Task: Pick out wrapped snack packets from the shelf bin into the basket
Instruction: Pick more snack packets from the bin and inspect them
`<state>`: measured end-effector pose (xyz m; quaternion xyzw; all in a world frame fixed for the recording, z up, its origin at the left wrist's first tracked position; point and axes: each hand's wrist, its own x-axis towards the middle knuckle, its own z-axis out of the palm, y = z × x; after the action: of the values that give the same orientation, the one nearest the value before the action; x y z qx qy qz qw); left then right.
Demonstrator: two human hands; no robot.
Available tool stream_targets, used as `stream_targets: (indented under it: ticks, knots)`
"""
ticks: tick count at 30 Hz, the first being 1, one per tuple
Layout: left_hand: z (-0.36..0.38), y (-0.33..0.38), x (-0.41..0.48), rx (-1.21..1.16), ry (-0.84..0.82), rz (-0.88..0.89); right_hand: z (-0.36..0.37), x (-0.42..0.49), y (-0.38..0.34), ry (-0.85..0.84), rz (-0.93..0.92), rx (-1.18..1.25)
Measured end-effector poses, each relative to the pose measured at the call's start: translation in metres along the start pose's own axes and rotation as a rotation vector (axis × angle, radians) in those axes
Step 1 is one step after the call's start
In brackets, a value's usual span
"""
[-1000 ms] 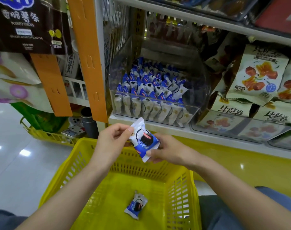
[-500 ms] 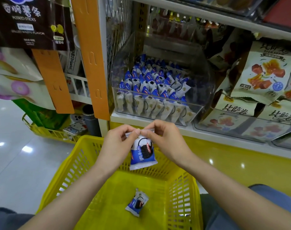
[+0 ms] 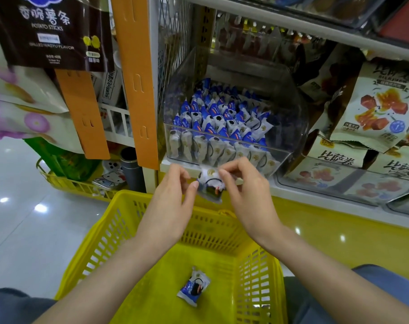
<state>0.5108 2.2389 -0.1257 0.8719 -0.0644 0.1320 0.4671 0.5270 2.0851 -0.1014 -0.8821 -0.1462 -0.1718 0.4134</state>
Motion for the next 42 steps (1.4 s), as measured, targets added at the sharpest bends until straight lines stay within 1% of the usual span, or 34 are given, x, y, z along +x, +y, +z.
stream_targets:
  ticks: [2,3,4,6,8,10,11,13,14,15,16,19,20,22,23,25,27,29,31,33,38,42]
  knots:
    - [-0.001,0.001,0.003,-0.014,-0.028,-0.066,-0.002,0.001,-0.002,0.044,-0.003,0.051]
    - [-0.001,0.002,0.004,-0.074,-0.063,-0.127,-0.003,0.002,-0.003,0.041,-0.028,0.062]
    - [-0.001,0.003,0.005,-0.185,-0.096,-0.203,-0.004,0.001,-0.004,0.014,-0.068,0.057]
    - [0.0,0.007,0.009,-0.406,-0.118,-0.347,-0.003,-0.002,-0.005,-0.083,-0.164,-0.007]
    - [-0.002,0.011,0.013,-0.514,-0.106,-0.435,-0.002,-0.007,-0.007,-0.15,-0.251,-0.113]
    - [-0.006,0.014,0.016,-0.65,-0.123,-0.521,-0.002,-0.008,-0.011,-0.179,-0.316,-0.21]
    - [-0.007,0.014,0.016,-0.694,-0.13,-0.534,-0.003,-0.007,-0.013,-0.196,-0.361,-0.256]
    - [-0.008,0.014,0.015,-0.698,-0.104,-0.48,-0.003,-0.006,-0.015,-0.225,-0.443,-0.314]
    - [-0.009,0.014,0.015,-0.685,-0.072,-0.447,-0.002,-0.006,-0.015,-0.23,-0.44,-0.309]
    - [-0.008,0.013,0.014,-0.67,-0.044,-0.422,-0.001,-0.007,-0.016,-0.224,-0.383,-0.264]
    - [-0.008,0.013,0.015,-0.651,-0.019,-0.407,-0.001,-0.007,-0.017,-0.203,-0.272,-0.177]
    - [-0.009,0.01,0.015,-0.642,0.023,-0.41,-0.002,-0.003,-0.017,-0.103,0.133,0.123]
    - [-0.009,0.01,0.015,-0.65,0.011,-0.412,-0.003,0.0,-0.016,-0.129,0.264,0.203]
    - [-0.007,0.012,0.014,-0.666,-0.045,-0.403,-0.004,0.004,-0.015,-0.282,0.517,0.439]
    - [-0.006,0.013,0.013,-0.663,-0.071,-0.391,-0.003,0.004,-0.016,-0.35,0.607,0.551]
    - [-0.003,0.013,0.012,-0.589,-0.055,-0.335,-0.003,0.002,-0.018,-0.39,0.655,0.649]
    - [-0.001,0.01,0.011,-0.419,0.022,-0.236,-0.003,0.002,-0.019,-0.365,0.662,0.699]
    - [0.0,0.008,0.008,-0.295,0.06,-0.123,-0.003,0.002,-0.018,-0.353,0.662,0.736]
    - [0.001,0.008,0.004,-0.205,0.032,-0.04,-0.002,0.002,-0.018,-0.35,0.65,0.748]
    - [0.002,0.007,0.003,-0.125,0.001,0.007,-0.001,0.001,-0.017,-0.338,0.643,0.754]
    - [-0.002,0.003,0.004,-0.067,-0.046,0.084,-0.001,0.002,-0.016,-0.305,0.661,0.736]
    - [-0.005,0.001,0.006,-0.071,-0.093,0.081,0.0,0.002,-0.016,-0.316,0.665,0.663]
